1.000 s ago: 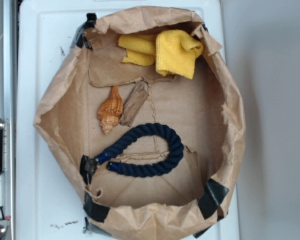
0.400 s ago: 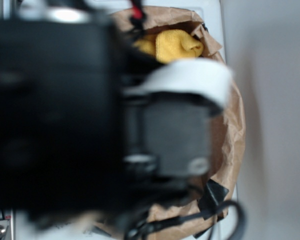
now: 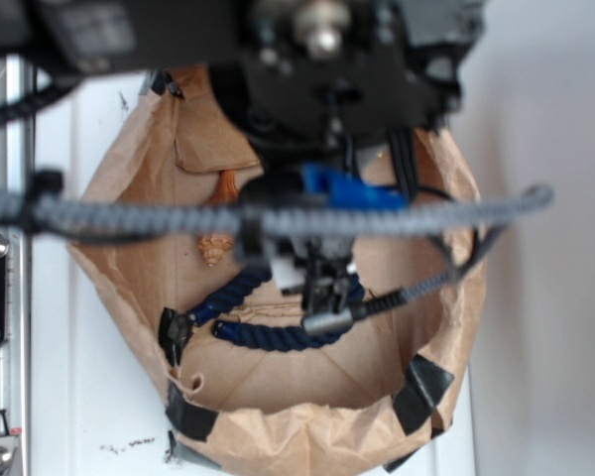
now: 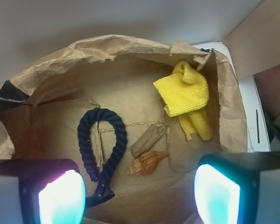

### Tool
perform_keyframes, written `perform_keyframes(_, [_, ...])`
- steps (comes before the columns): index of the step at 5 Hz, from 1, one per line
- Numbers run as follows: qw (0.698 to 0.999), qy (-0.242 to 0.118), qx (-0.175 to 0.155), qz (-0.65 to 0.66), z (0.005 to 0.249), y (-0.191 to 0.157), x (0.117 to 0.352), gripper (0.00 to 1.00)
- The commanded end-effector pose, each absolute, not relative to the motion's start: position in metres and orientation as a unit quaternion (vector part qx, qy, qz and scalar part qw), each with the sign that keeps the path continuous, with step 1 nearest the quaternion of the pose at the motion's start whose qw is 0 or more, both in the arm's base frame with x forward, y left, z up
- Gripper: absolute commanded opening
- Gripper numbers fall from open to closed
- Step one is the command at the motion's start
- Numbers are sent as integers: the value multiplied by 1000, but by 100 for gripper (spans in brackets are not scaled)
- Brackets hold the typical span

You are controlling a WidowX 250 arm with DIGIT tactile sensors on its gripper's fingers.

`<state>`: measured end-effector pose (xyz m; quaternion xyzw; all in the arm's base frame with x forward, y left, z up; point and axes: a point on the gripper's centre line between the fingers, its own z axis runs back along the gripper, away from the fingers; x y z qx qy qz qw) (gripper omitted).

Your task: Grab the yellow cloth.

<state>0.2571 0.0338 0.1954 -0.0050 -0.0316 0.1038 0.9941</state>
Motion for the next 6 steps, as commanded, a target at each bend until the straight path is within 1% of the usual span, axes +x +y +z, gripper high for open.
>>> perform_keyframes(1, [993,-48,-3,105,204,36,258,100])
perform_keyframes(2, [991,-76,13,110,173,47,245,100])
perform_keyframes(3, [990,-97,8,105,147,54,249,100])
perform_keyframes(4, [991,-105,8,88,129,54,252,100])
perform_keyframes(5, [988,-100,29,111,107,53,276,100])
perform_keyframes(6, [988,-87,40,125,90,51,292,100])
